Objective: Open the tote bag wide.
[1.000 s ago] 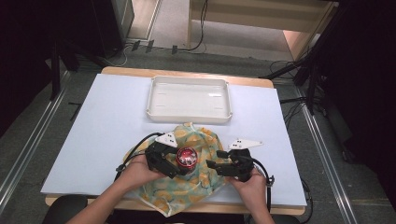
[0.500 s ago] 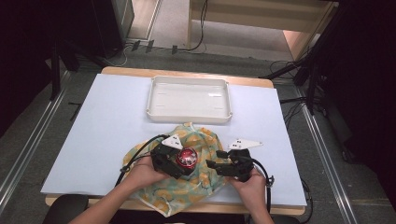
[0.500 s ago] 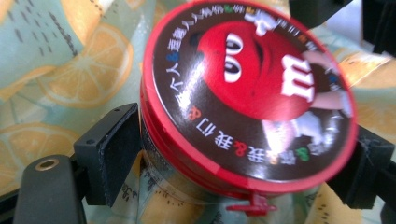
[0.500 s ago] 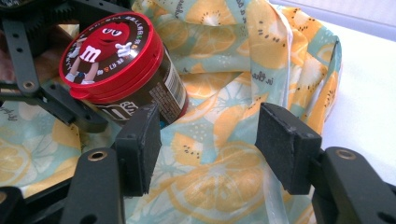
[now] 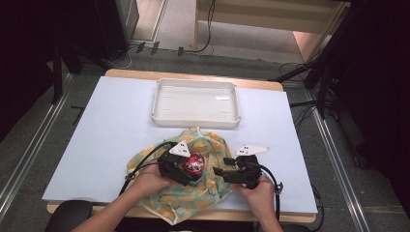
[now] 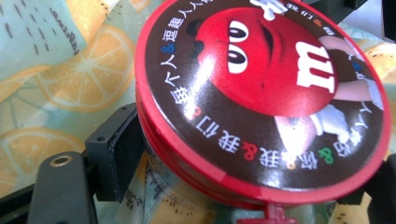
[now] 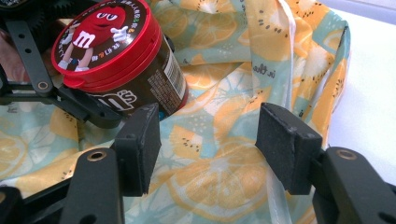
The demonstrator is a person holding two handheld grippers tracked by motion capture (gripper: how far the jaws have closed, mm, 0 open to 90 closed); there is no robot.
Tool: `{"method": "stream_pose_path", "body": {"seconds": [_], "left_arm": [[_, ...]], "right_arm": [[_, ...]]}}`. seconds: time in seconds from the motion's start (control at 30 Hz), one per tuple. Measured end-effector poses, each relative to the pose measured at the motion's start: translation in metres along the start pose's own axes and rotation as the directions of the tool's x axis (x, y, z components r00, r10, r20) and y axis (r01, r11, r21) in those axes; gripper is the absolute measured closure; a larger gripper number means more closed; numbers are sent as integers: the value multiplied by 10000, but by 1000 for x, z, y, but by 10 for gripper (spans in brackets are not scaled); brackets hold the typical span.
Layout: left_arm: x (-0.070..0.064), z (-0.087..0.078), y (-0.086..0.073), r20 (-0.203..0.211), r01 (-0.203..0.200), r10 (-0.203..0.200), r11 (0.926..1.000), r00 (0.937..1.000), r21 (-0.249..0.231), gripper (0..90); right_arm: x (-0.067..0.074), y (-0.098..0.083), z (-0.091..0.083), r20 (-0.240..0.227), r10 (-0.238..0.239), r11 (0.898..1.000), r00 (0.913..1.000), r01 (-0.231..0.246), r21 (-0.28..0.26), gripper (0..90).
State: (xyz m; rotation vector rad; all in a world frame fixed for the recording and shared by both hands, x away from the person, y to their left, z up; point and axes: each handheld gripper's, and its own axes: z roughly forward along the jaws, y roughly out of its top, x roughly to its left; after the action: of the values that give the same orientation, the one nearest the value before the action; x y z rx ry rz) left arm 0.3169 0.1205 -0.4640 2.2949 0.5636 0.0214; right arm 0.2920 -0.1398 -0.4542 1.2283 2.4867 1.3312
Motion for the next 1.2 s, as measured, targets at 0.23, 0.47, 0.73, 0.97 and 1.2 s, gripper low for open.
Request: {"method": "stream_pose_path", "body": {"seconds": [0.23,0.47,0.73,0.97,1.2], "left_arm": [[-3,-4,2,-268,-164,163,9998,9995,-59,224],[-2,-8,3,-326,-51,45,9998,9995,-172,256],[-2,-10,5,-221,155,-157,9998,9996,-89,257],[-6,-15,8,-162,55,-57,9999,9999,-88,257],[-9,-24,10,-89,183,-184,9998,9998,-94,257]], "right_arm": [[0,0,1,44,-86,10000,10000,86,37,406],[2,0,1,72,-151,9998,9999,150,90,406],[3,0,1,65,-181,9998,9998,181,69,407],[3,0,1,62,-208,9998,9998,208,79,407],[4,1,2,44,-223,9997,9997,223,58,406]]}}
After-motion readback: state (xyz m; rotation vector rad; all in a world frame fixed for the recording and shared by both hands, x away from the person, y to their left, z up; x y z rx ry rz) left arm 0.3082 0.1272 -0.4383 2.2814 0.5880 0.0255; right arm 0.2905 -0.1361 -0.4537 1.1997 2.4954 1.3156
